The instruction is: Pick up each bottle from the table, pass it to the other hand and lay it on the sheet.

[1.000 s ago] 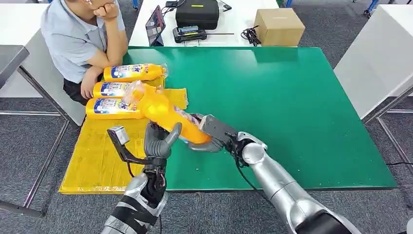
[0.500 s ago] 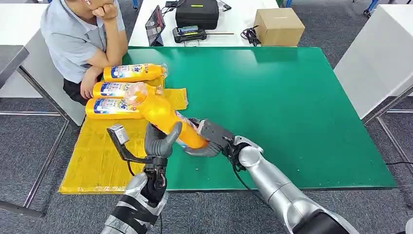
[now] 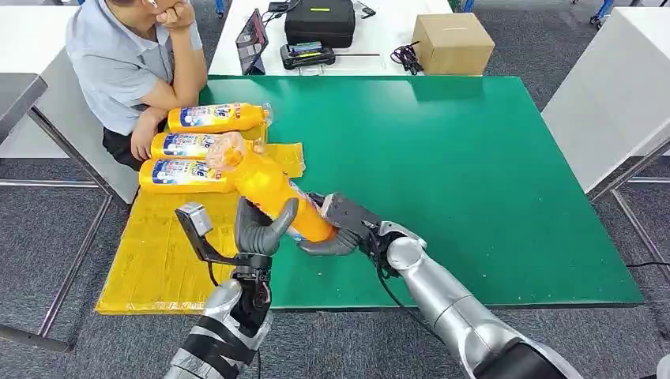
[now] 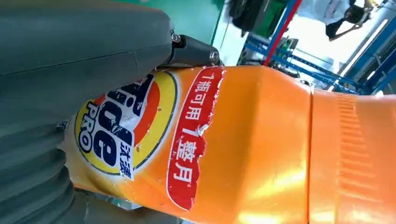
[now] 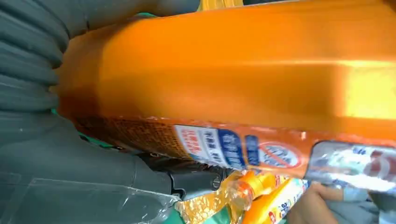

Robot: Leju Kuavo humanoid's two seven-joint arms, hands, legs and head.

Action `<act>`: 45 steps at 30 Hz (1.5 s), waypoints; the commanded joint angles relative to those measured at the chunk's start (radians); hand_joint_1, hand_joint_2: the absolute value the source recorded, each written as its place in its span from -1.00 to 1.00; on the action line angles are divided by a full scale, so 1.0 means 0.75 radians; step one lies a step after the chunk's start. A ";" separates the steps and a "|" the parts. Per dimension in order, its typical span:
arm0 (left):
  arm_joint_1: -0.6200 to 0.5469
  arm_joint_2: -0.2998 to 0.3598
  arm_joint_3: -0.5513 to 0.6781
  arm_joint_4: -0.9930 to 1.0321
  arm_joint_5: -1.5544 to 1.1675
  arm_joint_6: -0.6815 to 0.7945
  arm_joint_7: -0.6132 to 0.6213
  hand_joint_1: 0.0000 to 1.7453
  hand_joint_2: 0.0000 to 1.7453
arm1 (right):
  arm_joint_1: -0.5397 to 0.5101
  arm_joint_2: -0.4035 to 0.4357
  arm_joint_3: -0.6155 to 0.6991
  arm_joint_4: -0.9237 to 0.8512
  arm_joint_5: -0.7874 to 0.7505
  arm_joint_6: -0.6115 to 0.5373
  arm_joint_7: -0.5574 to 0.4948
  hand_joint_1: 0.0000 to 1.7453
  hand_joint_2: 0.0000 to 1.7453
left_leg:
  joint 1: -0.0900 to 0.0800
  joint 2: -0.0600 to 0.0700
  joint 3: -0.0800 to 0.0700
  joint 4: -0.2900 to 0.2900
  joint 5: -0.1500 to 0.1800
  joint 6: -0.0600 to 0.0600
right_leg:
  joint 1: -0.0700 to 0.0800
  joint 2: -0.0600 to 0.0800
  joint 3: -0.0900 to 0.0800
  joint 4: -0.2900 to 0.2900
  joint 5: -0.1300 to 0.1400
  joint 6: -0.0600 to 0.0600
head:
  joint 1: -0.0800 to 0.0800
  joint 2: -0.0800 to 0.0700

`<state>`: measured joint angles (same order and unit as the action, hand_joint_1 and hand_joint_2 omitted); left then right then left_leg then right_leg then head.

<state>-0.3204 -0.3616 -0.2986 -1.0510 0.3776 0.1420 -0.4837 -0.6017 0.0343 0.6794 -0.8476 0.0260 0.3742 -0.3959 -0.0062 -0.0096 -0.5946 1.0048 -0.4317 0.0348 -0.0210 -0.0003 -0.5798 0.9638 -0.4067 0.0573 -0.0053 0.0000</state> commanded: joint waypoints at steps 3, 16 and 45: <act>-0.072 0.097 -0.162 0.023 -0.415 0.255 -0.021 1.00 1.00 | -0.007 -0.042 0.081 0.088 0.084 -0.078 0.006 -1.00 1.00 | 0.001 0.000 0.003 -0.001 0.000 -0.002 | 0.001 -0.001 0.003 -0.001 -0.001 -0.002 | 0.000 0.000; -0.073 0.226 -0.090 -0.083 -1.058 0.362 0.191 1.00 1.00 | 0.139 -0.017 -0.078 0.002 0.283 -0.304 0.004 -1.00 -1.00 | 0.002 0.003 0.004 0.000 -0.002 -0.004 | 0.002 0.001 0.003 0.000 -0.001 -0.004 | 0.001 0.000; -0.248 0.492 0.096 0.302 -1.973 0.100 0.514 1.00 1.00 | 0.431 0.016 -0.253 -0.287 0.429 -0.276 -0.065 -1.00 1.00 | 0.003 0.002 0.006 0.000 -0.002 -0.004 | 0.003 0.001 0.005 0.000 -0.002 -0.005 | 0.001 0.000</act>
<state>-0.4310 -0.0355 -0.2148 -1.0448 -1.0636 0.2845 -0.1087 -0.2932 0.0484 0.5085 -1.0315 0.3586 0.1507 -0.4433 -0.0056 -0.0090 -0.5949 1.0044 -0.4315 0.0344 -0.0209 0.0000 -0.5806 0.9639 -0.4068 0.0571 -0.0050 0.0000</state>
